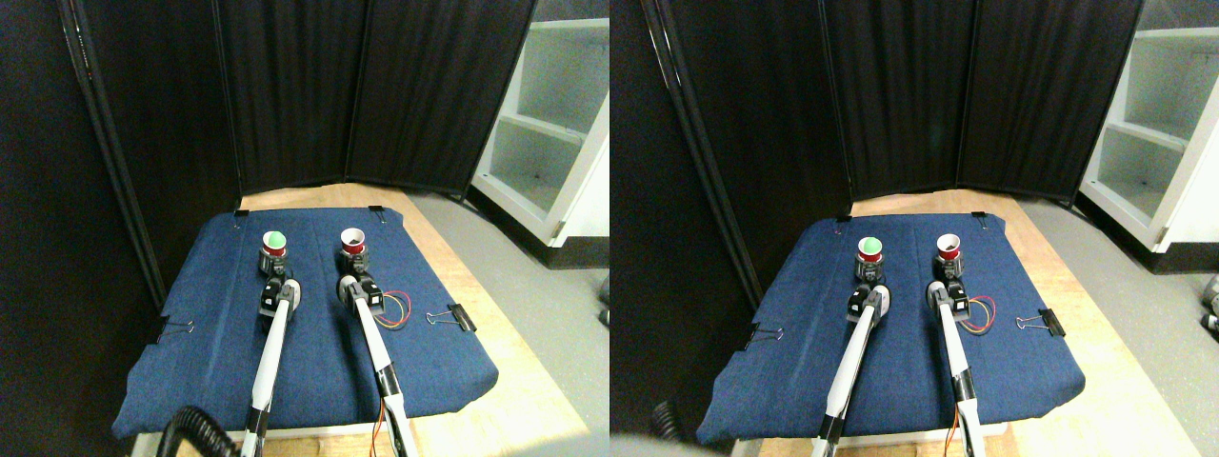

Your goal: Pour (bimanual)

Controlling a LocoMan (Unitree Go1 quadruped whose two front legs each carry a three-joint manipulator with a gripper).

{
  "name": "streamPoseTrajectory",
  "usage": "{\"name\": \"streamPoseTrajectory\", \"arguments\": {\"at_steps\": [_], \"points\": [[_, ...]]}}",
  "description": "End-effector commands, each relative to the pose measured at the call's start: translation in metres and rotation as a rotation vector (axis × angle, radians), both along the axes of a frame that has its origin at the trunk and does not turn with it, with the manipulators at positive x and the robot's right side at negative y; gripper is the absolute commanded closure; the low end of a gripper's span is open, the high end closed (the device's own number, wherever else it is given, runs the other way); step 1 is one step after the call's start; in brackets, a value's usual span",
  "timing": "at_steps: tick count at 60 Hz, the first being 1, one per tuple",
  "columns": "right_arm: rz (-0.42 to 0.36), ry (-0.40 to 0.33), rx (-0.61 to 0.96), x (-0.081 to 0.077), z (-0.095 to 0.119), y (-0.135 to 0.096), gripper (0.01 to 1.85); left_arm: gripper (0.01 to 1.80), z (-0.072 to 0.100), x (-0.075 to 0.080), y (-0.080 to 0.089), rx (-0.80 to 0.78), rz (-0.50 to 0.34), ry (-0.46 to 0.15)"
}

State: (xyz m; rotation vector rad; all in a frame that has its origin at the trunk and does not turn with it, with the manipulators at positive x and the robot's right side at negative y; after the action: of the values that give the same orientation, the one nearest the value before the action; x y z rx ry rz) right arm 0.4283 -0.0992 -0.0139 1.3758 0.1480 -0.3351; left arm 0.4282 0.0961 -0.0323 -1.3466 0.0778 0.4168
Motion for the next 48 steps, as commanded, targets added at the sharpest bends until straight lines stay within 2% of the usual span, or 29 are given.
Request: {"name": "streamPoseTrajectory", "arguments": {"at_steps": [1,12,21,25,29,31,32,34,37,39,42,43,44,46,47,48], "points": [[-0.03,-0.013,0.014,0.002,0.002,-0.001,1.85,1.8,-0.005,-0.001,-0.002,0.027,0.008,0.002],[-0.063,0.008,0.053,0.0,0.003,-0.003,1.81,1.8,-0.006,-0.005,-0.002,0.047,0.018,0.002],[-0.059,0.035,0.108,-0.003,0.004,-0.004,1.72,1.8,-0.005,-0.006,0.0,0.049,0.004,0.01],[-0.054,0.065,0.118,-0.004,0.004,-0.005,1.55,1.8,-0.005,-0.007,0.0,0.049,0.005,0.013],[-0.051,0.085,0.13,-0.005,0.005,-0.006,1.5,1.8,-0.005,-0.007,0.001,0.052,-0.006,0.017],[-0.054,0.099,0.135,-0.006,0.005,-0.007,1.43,1.8,-0.005,-0.008,0.001,0.049,-0.01,0.02],[-0.05,0.112,0.149,-0.006,0.005,-0.007,1.33,1.78,-0.004,-0.008,0.001,0.053,-0.008,0.021],[-0.047,0.122,0.168,-0.007,0.005,-0.008,1.21,1.72,-0.004,-0.009,0.001,0.056,-0.009,0.021],[-0.024,0.132,0.196,-0.007,0.005,-0.01,0.87,1.52,-0.003,-0.01,0.0,0.054,-0.013,0.019],[-0.022,0.133,0.198,-0.007,0.005,-0.01,0.83,1.49,-0.003,-0.01,0.0,0.056,-0.008,0.018],[-0.007,0.143,0.221,-0.009,0.005,-0.012,0.56,1.14,-0.003,-0.011,-0.002,0.054,-0.018,0.017],[-0.006,0.144,0.222,-0.009,0.005,-0.012,0.53,1.07,-0.003,-0.011,-0.002,0.053,-0.019,0.017],[-0.003,0.146,0.223,-0.009,0.004,-0.012,0.48,0.93,-0.003,-0.012,-0.002,0.049,-0.02,0.015],[-0.001,0.146,0.223,-0.009,0.004,-0.012,0.47,0.87,-0.003,-0.012,-0.002,0.047,-0.021,0.014],[0.018,0.144,0.221,-0.01,0.005,-0.013,0.49,0.68,-0.003,-0.012,-0.003,0.043,-0.022,0.013],[0.018,0.144,0.221,-0.01,0.005,-0.013,0.49,0.68,-0.003,-0.012,-0.003,0.043,-0.022,0.013]]}}
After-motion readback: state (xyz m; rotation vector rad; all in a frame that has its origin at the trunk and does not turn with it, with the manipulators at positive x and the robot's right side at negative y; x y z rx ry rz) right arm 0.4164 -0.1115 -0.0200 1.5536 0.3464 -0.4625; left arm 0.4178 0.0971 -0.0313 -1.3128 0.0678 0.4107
